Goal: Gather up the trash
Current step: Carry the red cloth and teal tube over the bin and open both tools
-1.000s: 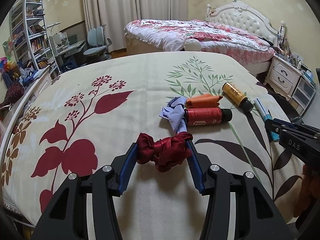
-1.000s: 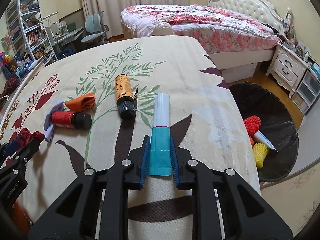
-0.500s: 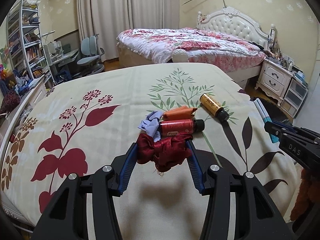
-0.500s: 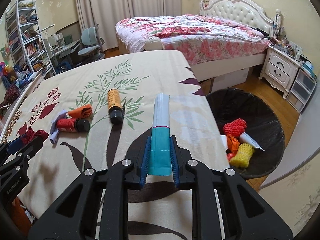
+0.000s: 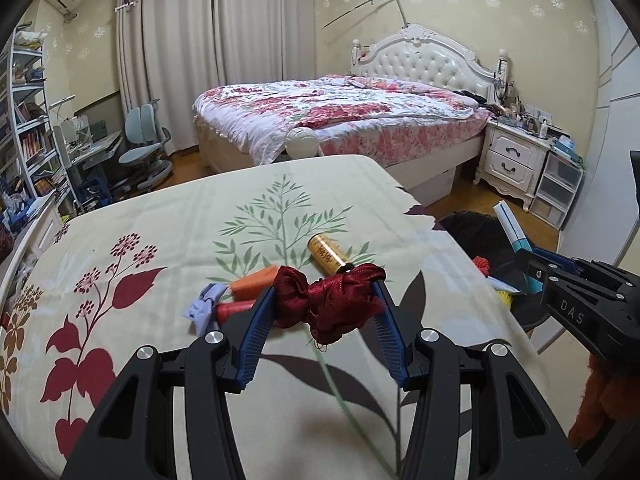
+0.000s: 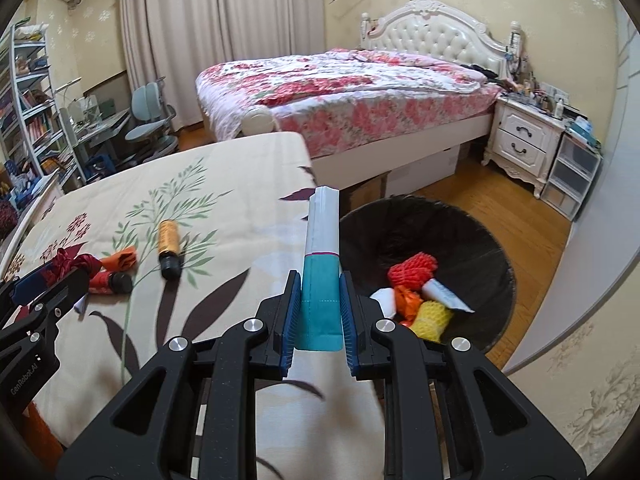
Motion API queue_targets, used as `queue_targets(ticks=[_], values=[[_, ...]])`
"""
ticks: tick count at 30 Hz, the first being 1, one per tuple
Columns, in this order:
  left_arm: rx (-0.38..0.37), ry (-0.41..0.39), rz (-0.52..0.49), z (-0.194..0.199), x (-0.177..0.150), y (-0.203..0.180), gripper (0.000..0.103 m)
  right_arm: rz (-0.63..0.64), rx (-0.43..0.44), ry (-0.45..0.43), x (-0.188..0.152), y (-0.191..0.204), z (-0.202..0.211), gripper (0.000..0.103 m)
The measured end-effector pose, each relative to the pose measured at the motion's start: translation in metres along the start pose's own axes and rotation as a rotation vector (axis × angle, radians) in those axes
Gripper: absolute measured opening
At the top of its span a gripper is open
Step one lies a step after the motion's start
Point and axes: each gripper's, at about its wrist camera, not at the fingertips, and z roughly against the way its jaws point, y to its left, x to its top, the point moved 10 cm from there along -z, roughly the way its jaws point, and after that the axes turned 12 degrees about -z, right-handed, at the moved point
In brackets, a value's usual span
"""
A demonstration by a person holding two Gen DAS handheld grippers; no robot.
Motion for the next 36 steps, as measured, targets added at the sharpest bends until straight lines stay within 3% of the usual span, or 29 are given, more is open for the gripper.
queue_targets(ticks=[17, 36], values=[[-0.08, -0.034, -0.097, -0.06, 0.066, -0.085, 0.05, -0.088, -0.096, -0.051, 0.032, -0.076, -0.019, 0.019], [-0.118, 0.049, -0.156, -0.129, 0.081, -0.139, 0.05, -0.161, -0.144, -0.038, 0.043, -0.12, -0.054, 0.02]])
